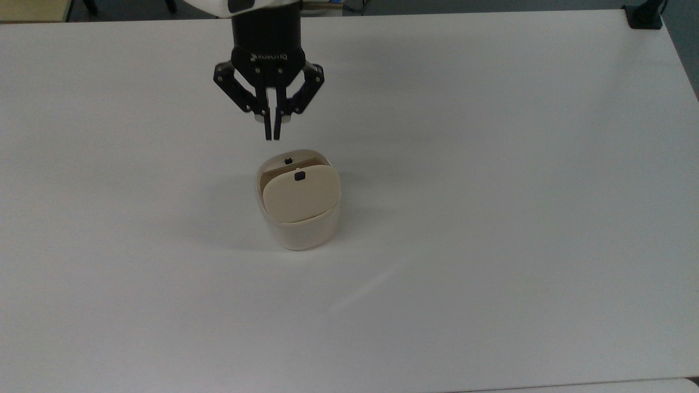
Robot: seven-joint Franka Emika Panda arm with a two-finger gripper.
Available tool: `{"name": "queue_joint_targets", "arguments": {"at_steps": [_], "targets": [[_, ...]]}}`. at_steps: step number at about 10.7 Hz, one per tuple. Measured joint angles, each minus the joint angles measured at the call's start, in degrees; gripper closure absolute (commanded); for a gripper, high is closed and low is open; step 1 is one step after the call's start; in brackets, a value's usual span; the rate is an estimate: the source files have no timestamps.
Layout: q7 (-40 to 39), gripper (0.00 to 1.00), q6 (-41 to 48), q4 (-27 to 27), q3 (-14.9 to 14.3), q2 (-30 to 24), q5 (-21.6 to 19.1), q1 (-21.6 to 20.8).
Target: Close the trash bin
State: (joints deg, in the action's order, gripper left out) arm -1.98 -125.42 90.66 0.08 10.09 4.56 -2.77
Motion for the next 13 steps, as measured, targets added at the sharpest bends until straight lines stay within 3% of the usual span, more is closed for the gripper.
{"name": "queue_joint_targets", "arguments": {"at_steps": [3, 6, 13], "targets": [[0.0, 0.91, -13.0, -0.2, 0.0, 5.2, 0.0, -1.8], [0.0, 0.91, -15.0, -0.4, 0.0, 6.9, 0.0, -2.5], [-4.2, 0.91, 5.4, 0.1, -0.1, 7.2, 0.1, -2.0]]}}
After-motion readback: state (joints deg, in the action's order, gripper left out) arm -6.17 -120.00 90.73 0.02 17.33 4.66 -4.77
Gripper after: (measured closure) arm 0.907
